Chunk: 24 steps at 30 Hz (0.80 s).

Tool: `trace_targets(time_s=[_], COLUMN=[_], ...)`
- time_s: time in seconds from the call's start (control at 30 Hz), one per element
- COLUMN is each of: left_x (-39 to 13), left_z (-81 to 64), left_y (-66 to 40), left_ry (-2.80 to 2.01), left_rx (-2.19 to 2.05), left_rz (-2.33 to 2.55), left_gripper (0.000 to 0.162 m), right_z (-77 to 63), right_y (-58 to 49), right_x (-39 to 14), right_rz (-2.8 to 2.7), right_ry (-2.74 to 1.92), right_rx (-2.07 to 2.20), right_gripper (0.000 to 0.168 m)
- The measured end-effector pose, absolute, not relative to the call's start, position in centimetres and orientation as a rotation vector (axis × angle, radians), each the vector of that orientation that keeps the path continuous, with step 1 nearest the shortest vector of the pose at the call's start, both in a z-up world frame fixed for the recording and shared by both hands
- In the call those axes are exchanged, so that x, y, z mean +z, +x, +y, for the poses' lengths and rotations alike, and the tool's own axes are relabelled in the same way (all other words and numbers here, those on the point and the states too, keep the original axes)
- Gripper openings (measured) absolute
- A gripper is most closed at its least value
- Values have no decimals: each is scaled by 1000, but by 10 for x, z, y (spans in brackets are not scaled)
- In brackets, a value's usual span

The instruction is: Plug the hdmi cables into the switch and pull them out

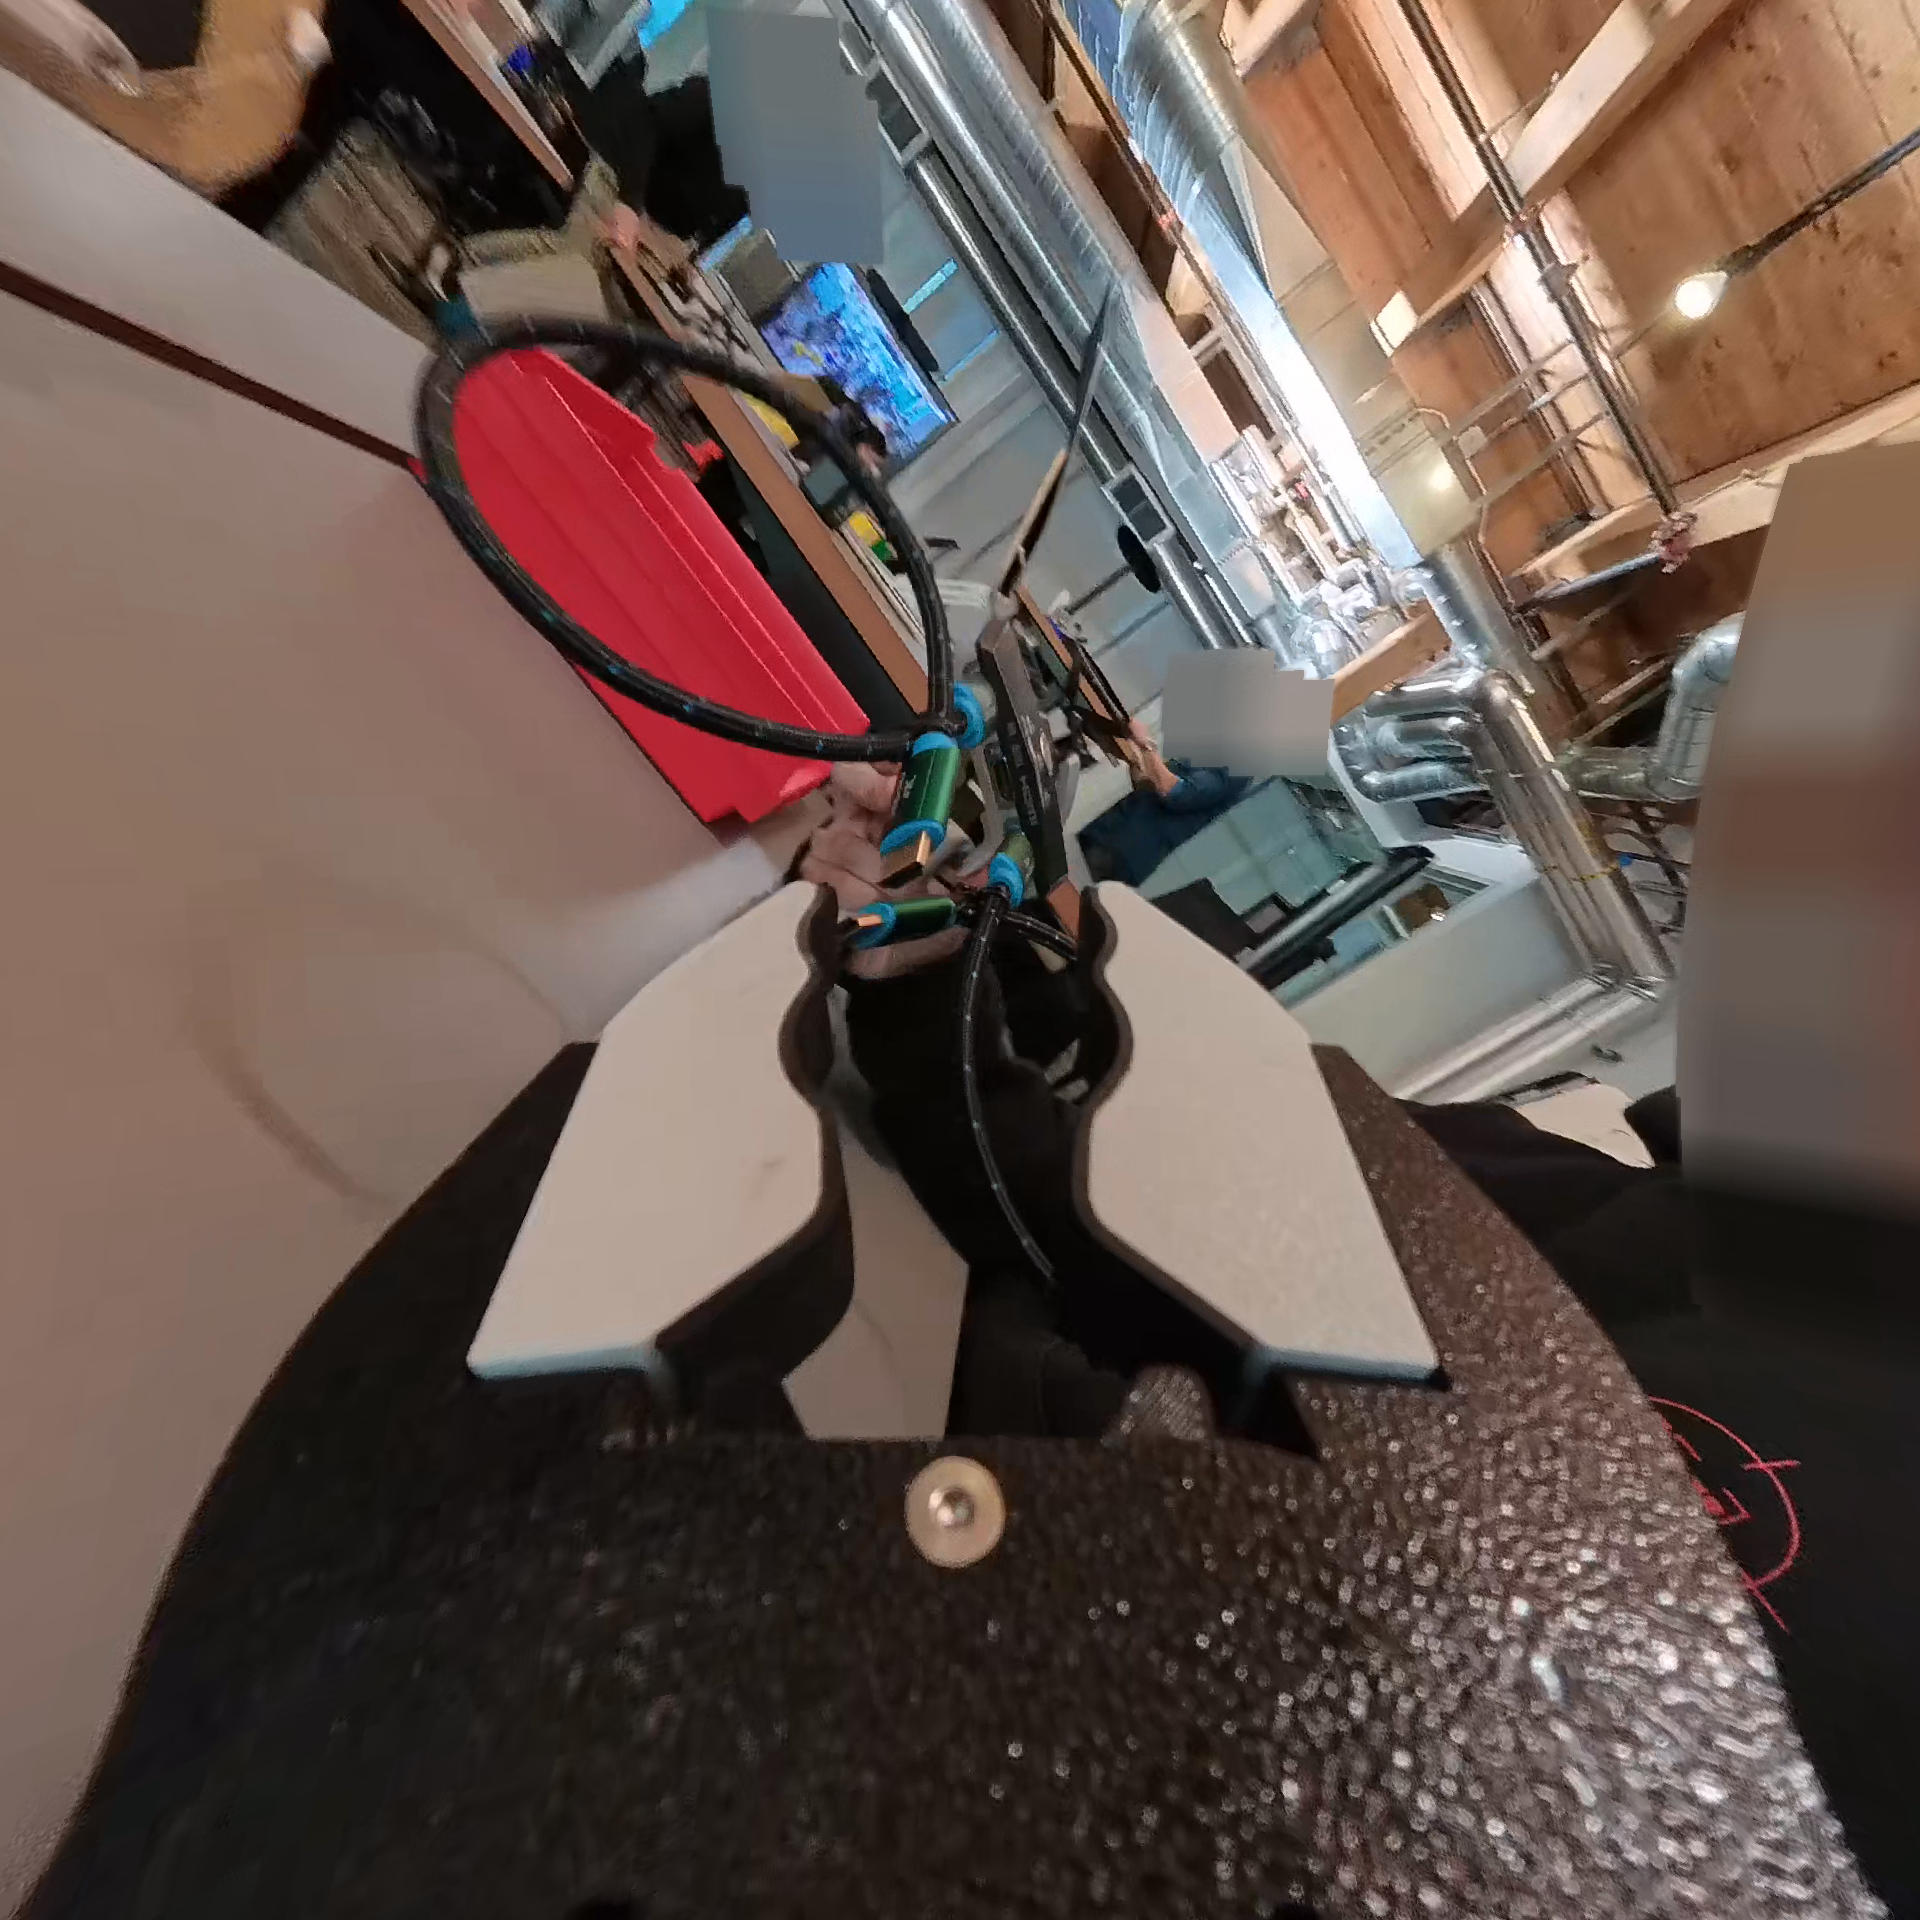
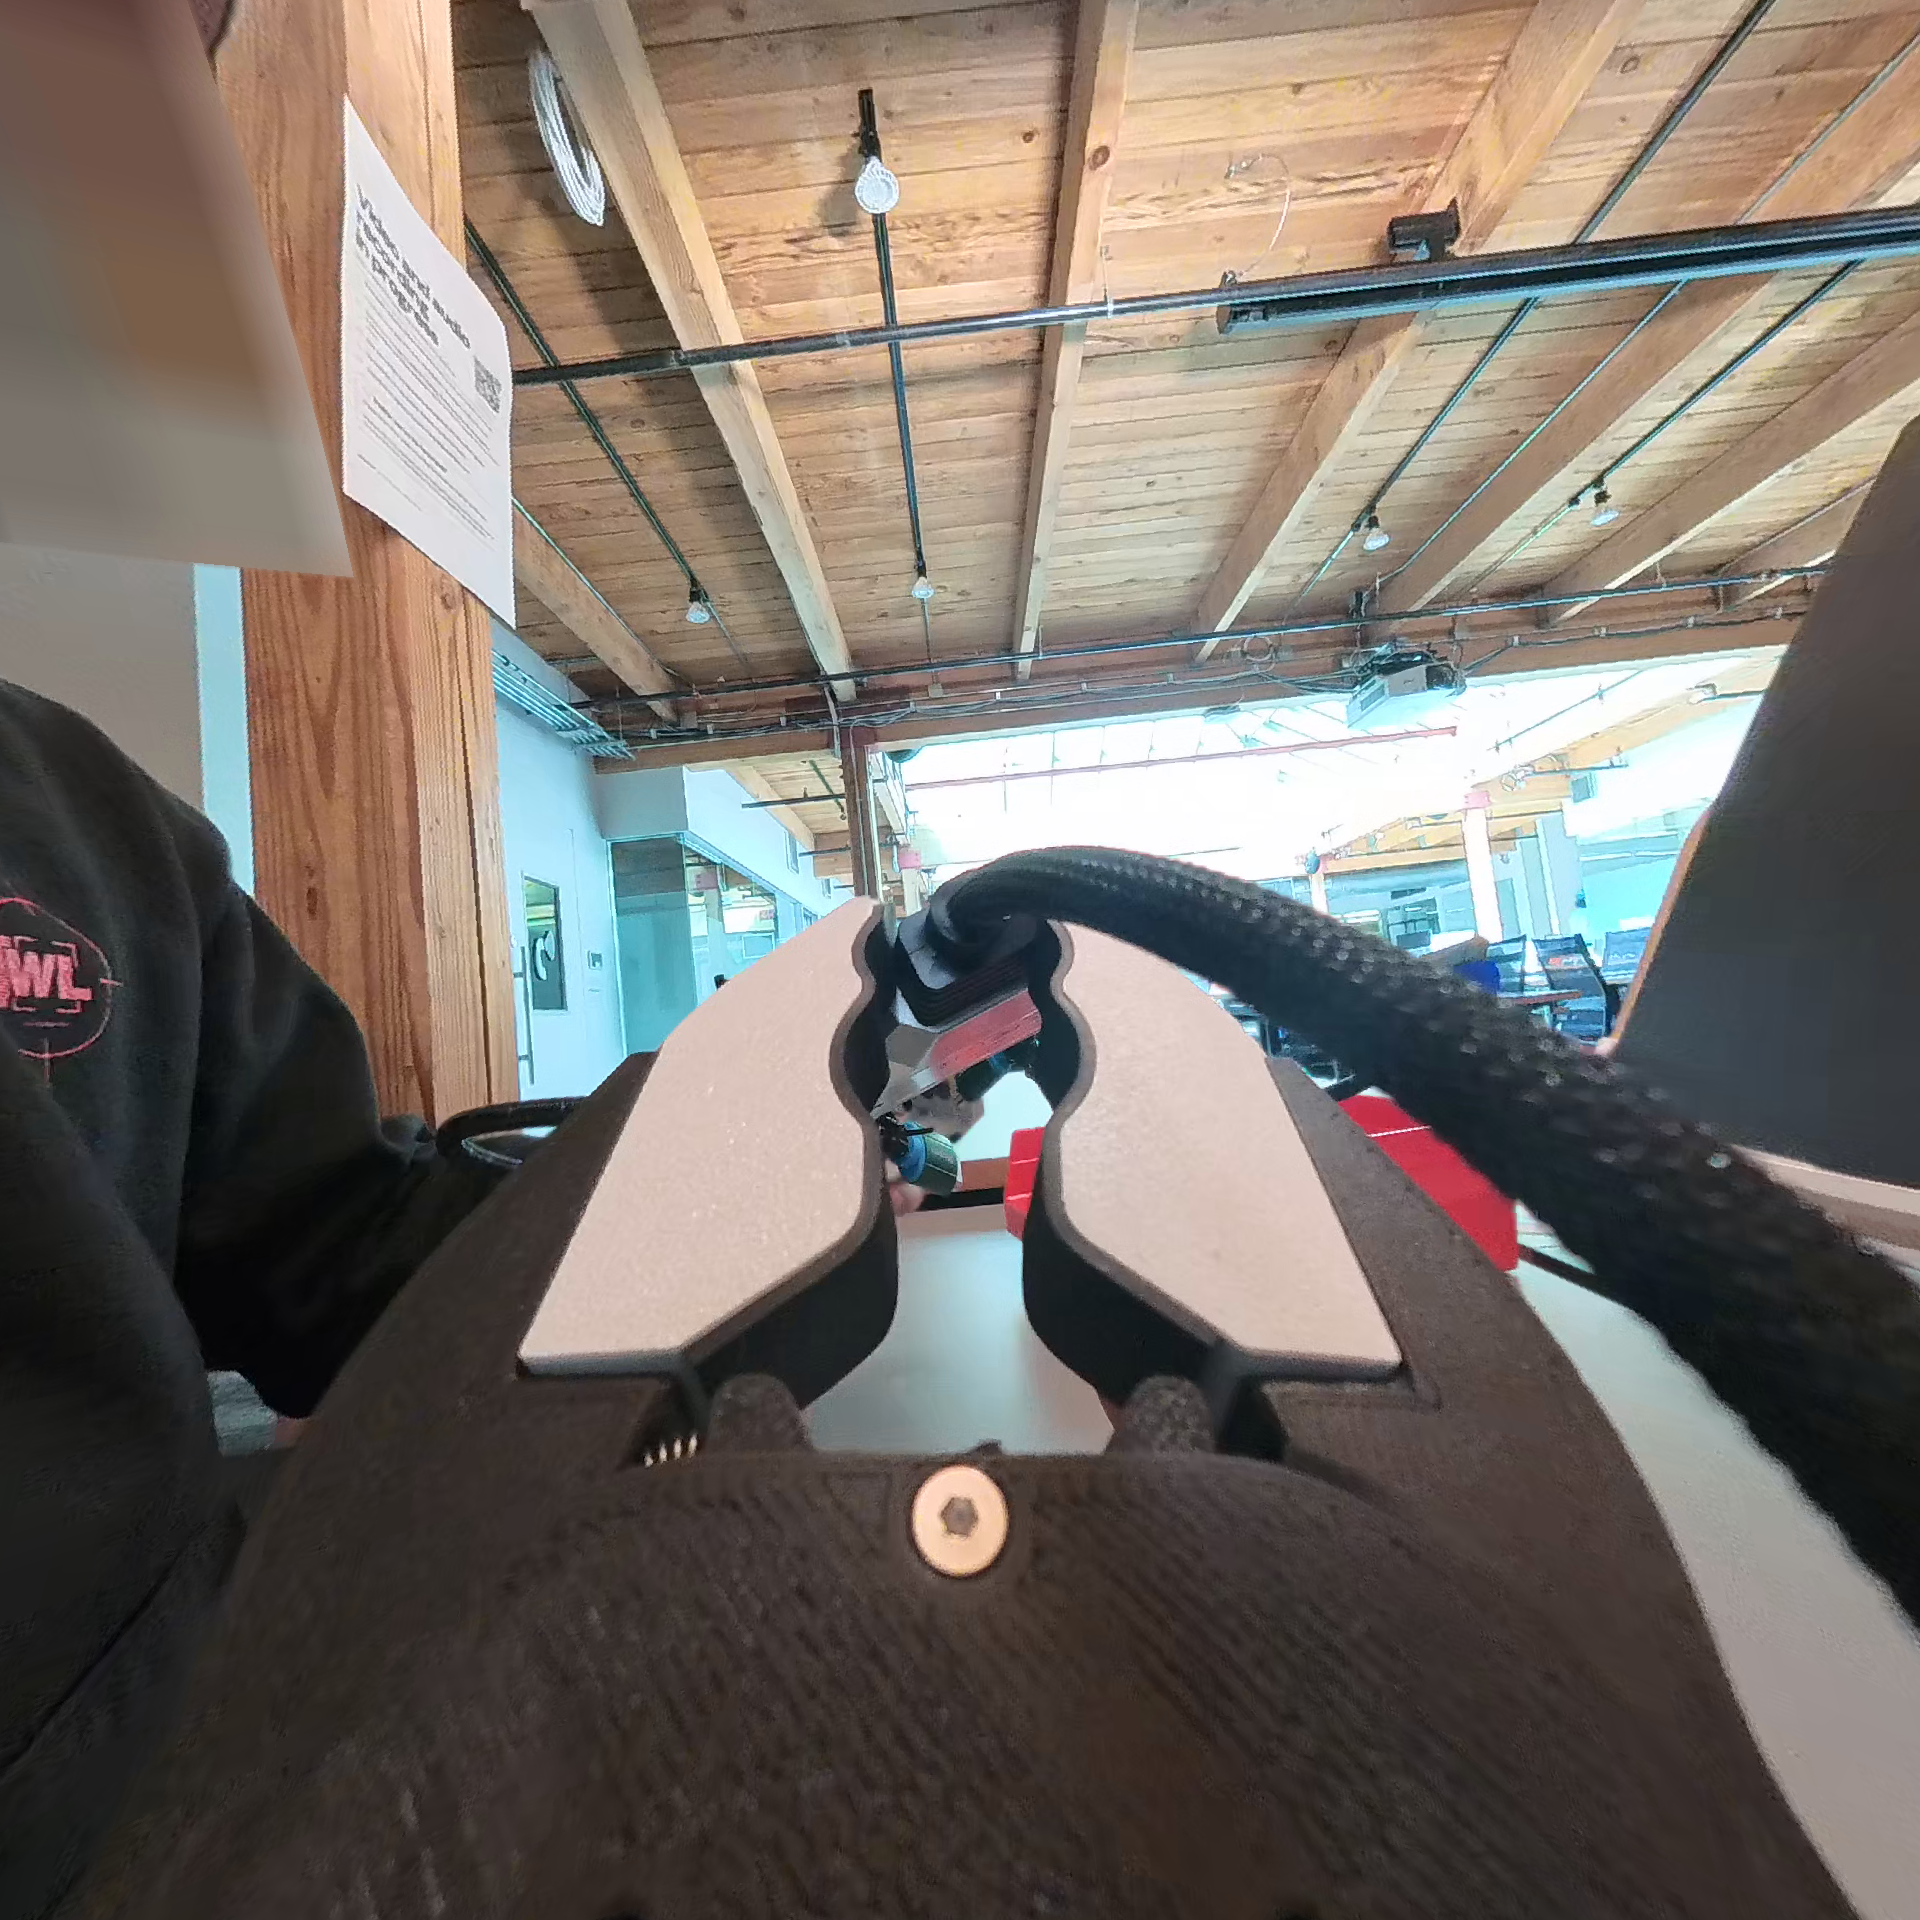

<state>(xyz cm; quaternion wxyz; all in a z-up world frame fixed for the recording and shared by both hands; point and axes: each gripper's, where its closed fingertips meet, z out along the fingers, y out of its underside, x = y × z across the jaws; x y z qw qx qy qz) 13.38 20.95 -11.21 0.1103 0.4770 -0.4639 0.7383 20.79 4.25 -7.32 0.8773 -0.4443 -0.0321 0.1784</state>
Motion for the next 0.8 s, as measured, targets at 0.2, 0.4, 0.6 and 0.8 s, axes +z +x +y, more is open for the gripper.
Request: trace_targets(time_s=[0.2,0.4,0.6,0.8], left_x=[-109,-148,-210,-262], left_z=[310,431,450,458], left_y=[130,127,158,199], left_ry=[1942,2346,1457,842], left_rx=[2137,1173,316,-5], left_rz=[-1753,-2689,-3371,-3532], left_gripper=[36,28,50,52], right_z=[41,42,44,45], right_y=[210,211,211,212], right_x=[-74,-76,-79,-82], right_rz=[-66,-65,-61,-61], right_ry=[-927,-933,-937,-948], right_rx=[377,384,403,409], right_gripper=[26,25,25,26])
